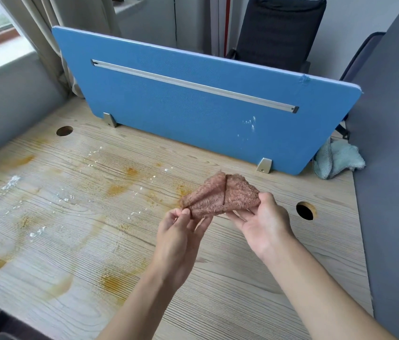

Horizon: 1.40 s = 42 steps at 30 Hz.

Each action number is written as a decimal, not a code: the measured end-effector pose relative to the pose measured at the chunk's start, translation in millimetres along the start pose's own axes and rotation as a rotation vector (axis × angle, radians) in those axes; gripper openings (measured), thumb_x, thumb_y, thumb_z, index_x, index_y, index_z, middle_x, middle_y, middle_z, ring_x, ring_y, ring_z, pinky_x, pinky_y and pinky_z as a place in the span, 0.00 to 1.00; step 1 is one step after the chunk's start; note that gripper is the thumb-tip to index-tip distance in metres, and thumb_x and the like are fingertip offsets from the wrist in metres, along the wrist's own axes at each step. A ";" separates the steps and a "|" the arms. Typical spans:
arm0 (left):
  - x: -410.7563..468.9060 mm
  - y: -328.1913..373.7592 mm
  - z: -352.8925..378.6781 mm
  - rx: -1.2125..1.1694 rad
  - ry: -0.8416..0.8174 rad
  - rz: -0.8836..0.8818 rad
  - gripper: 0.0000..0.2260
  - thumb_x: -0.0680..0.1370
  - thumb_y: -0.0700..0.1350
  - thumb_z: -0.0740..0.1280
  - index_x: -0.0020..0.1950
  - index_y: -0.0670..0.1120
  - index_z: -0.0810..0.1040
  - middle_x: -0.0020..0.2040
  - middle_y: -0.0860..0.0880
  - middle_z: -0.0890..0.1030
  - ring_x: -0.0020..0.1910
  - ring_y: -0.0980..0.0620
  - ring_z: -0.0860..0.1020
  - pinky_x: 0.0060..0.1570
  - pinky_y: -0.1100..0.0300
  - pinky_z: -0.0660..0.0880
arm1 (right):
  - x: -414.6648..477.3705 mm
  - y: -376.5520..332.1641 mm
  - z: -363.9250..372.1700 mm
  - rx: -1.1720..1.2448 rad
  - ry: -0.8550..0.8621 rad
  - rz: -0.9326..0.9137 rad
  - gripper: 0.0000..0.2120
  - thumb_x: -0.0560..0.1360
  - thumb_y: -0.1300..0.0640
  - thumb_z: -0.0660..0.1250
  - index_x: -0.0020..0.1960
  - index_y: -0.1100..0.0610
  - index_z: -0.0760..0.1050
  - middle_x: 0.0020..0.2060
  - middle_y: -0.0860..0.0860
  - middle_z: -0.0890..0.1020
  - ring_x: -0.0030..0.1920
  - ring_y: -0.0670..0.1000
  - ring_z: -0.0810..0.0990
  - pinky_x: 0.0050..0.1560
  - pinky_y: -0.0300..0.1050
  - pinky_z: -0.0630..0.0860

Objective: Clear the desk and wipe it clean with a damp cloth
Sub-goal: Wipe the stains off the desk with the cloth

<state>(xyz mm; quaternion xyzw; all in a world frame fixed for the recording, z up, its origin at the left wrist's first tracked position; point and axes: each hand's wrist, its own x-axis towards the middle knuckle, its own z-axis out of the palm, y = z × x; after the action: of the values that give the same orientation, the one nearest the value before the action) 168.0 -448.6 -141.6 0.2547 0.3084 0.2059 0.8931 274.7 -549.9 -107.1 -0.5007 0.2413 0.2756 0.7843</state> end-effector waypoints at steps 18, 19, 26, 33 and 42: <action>-4.4 -30.8 -8.9 0.796 0.251 -0.170 0.11 0.83 0.47 0.63 0.63 0.43 0.74 0.55 0.47 0.78 0.55 0.47 0.78 0.58 0.50 0.76 | 4.7 14.9 -29.1 0.091 -0.047 0.137 0.13 0.77 0.70 0.57 0.60 0.70 0.74 0.53 0.65 0.83 0.50 0.62 0.84 0.53 0.59 0.79; -3.1 -29.9 -3.8 0.750 0.179 -0.164 0.14 0.82 0.51 0.65 0.60 0.43 0.77 0.53 0.47 0.80 0.53 0.48 0.79 0.56 0.51 0.77 | 5.3 16.2 -30.5 0.091 -0.078 0.167 0.14 0.77 0.69 0.57 0.60 0.70 0.74 0.52 0.66 0.83 0.51 0.63 0.84 0.55 0.60 0.79; 30.1 -36.8 6.9 0.551 0.197 -0.216 0.06 0.81 0.39 0.66 0.49 0.36 0.77 0.45 0.37 0.81 0.43 0.42 0.79 0.49 0.47 0.77 | 9.9 29.5 -26.6 -0.379 -0.026 0.044 0.06 0.80 0.63 0.64 0.52 0.65 0.79 0.49 0.64 0.85 0.50 0.59 0.85 0.56 0.58 0.81; 88.5 -13.6 3.7 1.223 0.200 0.012 0.28 0.79 0.50 0.69 0.75 0.40 0.65 0.71 0.41 0.71 0.66 0.45 0.73 0.67 0.51 0.71 | 37.1 27.0 -42.4 -1.090 -0.029 -0.282 0.20 0.80 0.59 0.64 0.71 0.56 0.71 0.65 0.51 0.75 0.62 0.49 0.74 0.59 0.43 0.70; 109.6 -67.6 -41.4 2.232 -0.433 0.426 0.23 0.86 0.48 0.54 0.81 0.49 0.56 0.82 0.47 0.52 0.81 0.47 0.47 0.79 0.53 0.46 | 81.3 71.6 -68.0 -2.132 -0.244 -0.120 0.54 0.71 0.36 0.72 0.81 0.45 0.37 0.79 0.54 0.30 0.78 0.66 0.33 0.71 0.78 0.50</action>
<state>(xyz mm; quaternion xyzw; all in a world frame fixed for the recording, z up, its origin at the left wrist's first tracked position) 234.5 -430.6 -258.1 0.9786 0.1099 -0.0829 0.1527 278.9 -572.0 -233.0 -0.9068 -0.2285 0.3534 -0.0257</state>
